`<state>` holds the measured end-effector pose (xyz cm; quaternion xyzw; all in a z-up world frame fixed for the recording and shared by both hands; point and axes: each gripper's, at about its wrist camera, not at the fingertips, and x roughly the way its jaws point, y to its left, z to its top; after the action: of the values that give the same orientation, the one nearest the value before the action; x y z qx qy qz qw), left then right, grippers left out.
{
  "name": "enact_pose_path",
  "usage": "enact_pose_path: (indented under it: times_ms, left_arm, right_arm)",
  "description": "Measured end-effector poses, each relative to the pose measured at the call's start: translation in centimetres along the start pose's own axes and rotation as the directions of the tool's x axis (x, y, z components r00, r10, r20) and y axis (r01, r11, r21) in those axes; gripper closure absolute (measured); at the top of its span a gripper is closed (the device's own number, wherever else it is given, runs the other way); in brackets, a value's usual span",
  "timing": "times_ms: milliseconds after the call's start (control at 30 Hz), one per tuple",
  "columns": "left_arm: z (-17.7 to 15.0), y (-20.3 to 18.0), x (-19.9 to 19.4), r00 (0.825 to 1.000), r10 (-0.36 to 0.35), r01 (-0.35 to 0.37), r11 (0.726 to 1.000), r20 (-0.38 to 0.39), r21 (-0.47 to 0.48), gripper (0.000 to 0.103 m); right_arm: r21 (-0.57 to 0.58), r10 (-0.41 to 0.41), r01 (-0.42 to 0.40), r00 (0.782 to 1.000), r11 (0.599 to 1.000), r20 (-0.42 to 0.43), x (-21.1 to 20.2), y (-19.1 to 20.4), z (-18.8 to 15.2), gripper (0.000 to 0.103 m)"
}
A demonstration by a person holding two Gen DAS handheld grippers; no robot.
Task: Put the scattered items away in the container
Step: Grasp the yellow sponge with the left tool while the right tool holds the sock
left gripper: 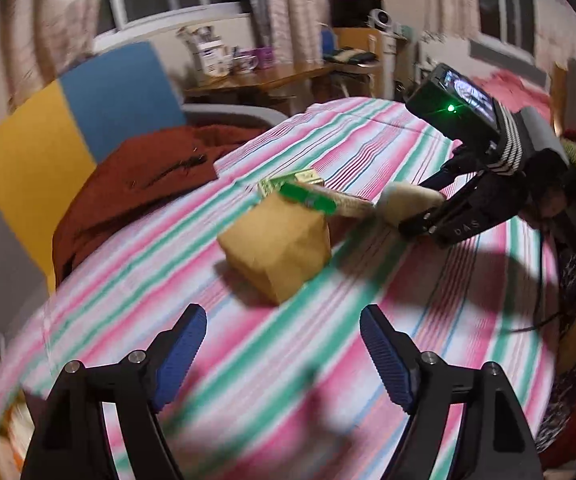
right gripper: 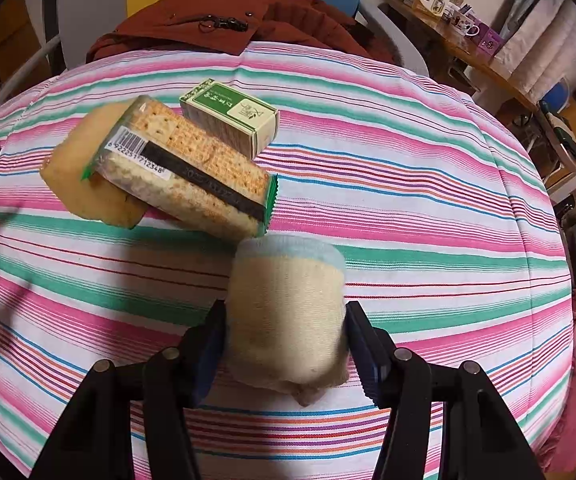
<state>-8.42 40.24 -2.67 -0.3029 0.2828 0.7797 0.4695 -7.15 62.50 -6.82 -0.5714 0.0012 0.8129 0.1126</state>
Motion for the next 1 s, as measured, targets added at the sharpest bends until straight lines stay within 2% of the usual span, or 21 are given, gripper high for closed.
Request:
enact_pose_path:
  times_ms: [367, 533, 600, 767, 867, 1000]
  left_arm:
    - [3.0, 0.9, 3.9, 0.998, -0.046, 0.051, 0.981, -0.034, 0.186, 0.017]
    - [4.2, 1.1, 4.7, 0.996, -0.078, 0.085, 0.962, -0.036, 0.260, 0.008]
    - [4.7, 1.6, 5.1, 0.994, -0.102, 0.112, 0.957, -0.051, 0.267, 0.003]
    - [6.2, 2.7, 6.5, 0.984, -0.160, 0.175, 0.952, -0.076, 0.252, 0.003]
    - [6.5, 2.6, 7.0, 0.971, -0.221, 0.237, 0.942, -0.092, 0.237, 0.003]
    - [6.4, 2.1, 7.9, 0.960, -0.254, 0.276, 0.931, -0.119, 0.239, 0.005]
  right_arm:
    - [-0.009, -0.007, 0.007, 1.000, 1.000, -0.006, 0.1, 0.1, 0.0, 0.045]
    - [-0.030, -0.036, 0.036, 0.999, 0.999, -0.026, 0.4, 0.4, -0.1, 0.044]
    - [-0.028, -0.036, 0.036, 0.999, 0.999, -0.026, 0.4, 0.4, -0.1, 0.044]
    - [-0.029, -0.038, 0.037, 0.999, 0.999, -0.028, 0.6, 0.2, 0.0, 0.045]
    - [-0.027, -0.035, 0.034, 0.999, 0.999, -0.030, 0.7, 0.1, 0.2, 0.044]
    - [-0.024, -0.032, 0.031, 0.999, 0.999, -0.032, 0.9, -0.1, 0.3, 0.044]
